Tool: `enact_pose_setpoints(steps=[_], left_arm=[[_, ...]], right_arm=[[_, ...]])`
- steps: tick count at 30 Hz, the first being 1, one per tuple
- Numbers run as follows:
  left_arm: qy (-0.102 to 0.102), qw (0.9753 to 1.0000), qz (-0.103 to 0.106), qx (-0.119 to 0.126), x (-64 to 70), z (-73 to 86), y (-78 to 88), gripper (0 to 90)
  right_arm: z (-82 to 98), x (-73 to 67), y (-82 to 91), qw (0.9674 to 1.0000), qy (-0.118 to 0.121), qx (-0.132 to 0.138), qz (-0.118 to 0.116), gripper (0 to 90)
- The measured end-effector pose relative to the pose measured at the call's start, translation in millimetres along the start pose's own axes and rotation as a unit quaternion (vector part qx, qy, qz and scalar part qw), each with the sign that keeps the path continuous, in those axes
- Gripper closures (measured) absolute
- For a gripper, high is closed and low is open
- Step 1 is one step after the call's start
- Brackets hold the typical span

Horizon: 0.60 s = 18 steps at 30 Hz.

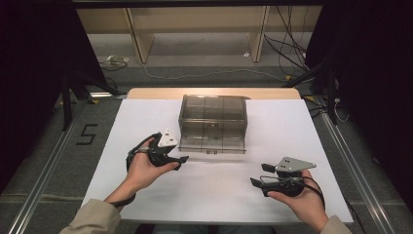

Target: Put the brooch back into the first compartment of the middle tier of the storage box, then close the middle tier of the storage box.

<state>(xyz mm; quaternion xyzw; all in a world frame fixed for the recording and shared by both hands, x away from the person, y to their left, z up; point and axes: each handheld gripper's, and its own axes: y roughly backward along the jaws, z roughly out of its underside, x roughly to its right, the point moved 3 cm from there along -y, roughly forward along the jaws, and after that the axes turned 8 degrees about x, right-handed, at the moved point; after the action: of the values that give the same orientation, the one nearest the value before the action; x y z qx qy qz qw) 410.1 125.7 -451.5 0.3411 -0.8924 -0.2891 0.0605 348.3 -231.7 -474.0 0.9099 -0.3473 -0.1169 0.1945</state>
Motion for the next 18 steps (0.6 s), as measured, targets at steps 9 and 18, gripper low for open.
enact_pose_setpoints(steps=[9, 18], left_arm=[[0.003, 1.0, -0.005, -0.002, 2.2, 21.6, 8.7, 32.2], [0.005, 0.9999, -0.006, 0.015, 2.3, 17.9, 7.8, 34.4]], right_arm=[[0.7, 1.5, 2.1, 1.0, -0.003, 0.001, 0.005, 32.0], [1.7, 2.5, 3.4, 1.0, -0.003, 0.001, 0.007, 32.0]])
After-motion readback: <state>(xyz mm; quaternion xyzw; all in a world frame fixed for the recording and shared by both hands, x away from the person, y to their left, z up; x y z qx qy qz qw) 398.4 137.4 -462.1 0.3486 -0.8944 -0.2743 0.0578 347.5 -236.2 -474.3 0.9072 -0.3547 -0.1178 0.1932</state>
